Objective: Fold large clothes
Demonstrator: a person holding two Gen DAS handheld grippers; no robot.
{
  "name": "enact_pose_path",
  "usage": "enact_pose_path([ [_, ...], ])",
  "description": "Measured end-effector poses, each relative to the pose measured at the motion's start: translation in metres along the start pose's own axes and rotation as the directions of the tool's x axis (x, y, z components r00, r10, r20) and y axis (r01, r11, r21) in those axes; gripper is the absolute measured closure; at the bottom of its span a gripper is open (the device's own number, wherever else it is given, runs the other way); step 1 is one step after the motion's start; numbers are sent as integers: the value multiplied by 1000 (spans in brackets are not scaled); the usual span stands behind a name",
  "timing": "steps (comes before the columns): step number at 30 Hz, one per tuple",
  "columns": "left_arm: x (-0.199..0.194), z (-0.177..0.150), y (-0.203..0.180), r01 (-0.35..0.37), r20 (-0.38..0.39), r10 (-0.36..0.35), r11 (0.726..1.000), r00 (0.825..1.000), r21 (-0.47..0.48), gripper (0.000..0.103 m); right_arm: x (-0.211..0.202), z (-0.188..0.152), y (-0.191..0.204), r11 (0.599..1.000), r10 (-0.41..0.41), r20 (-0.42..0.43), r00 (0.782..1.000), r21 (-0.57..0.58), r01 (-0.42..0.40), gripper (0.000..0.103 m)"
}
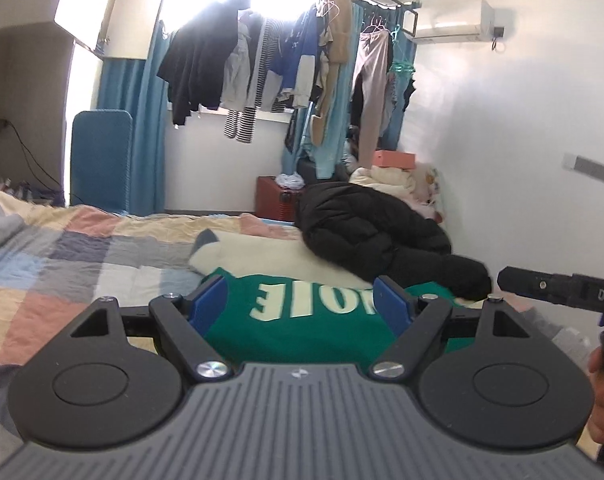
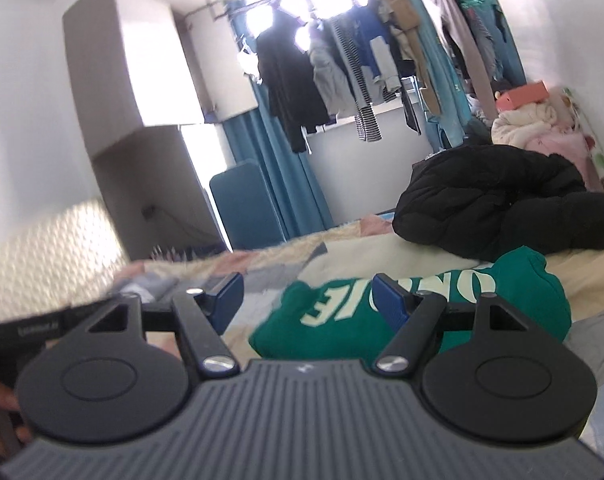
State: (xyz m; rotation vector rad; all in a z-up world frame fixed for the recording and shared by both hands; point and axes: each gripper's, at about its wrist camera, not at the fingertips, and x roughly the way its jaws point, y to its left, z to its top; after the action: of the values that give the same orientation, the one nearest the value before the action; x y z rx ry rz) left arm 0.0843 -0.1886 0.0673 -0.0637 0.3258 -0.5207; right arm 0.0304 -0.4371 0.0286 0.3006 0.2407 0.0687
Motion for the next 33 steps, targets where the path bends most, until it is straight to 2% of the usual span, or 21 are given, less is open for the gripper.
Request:
enact_pose_path([
  [9,15,-25,5,-19,-43,20,1000,999,12,20,-1,-25,9,994,-92,-34,995,-58,90,29],
  [18,39,-41,19,-31,-85,30,1000,996,-7,19,13,-50,12,985,-144,-99,985,-107,134,30],
  [29,60,-49,28,-49,-128,46,999,991,-18,19,22,-56,7,976,-202,-117,972,-111,189,30],
  [33,62,-49,27,-51,-133,49,999,990,-13,9,22,-54,3,973,-216,-110,970,-102,205,23],
])
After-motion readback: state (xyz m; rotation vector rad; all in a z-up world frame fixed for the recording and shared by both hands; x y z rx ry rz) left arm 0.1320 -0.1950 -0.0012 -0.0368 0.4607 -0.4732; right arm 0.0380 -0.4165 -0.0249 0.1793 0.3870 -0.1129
